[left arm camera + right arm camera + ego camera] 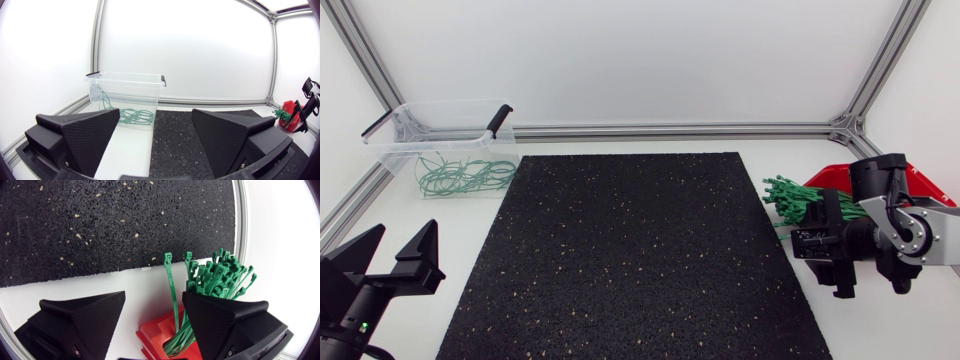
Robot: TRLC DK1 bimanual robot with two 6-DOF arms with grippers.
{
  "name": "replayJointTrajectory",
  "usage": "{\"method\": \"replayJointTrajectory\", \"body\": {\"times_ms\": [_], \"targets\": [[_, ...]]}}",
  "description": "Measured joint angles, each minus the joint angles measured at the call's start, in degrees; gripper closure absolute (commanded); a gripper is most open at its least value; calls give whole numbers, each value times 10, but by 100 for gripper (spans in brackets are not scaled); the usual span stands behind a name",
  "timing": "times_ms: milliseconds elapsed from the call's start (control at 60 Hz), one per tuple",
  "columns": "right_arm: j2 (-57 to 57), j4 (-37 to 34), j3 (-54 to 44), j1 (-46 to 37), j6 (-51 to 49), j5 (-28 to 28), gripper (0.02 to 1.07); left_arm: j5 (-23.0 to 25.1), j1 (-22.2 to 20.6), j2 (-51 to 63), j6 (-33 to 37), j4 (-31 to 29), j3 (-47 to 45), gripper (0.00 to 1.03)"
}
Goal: Take a green cable tie from the red box, thread the tail through the head to close it, then place it in the transparent bin on the left.
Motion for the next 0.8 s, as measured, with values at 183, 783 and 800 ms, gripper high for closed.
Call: {"method": "replayJointTrajectory", "body": {"times_ms": [183, 783, 800], "targets": [[7, 28, -15, 0, -2, 4, 52, 0, 0, 0, 0, 0, 0, 3], [-13, 88, -62, 4, -29, 4, 66, 0, 0, 0, 0, 0, 0, 3], [-14, 90, -63, 3, -31, 4, 66, 0, 0, 0, 0, 0, 0, 3]]}}
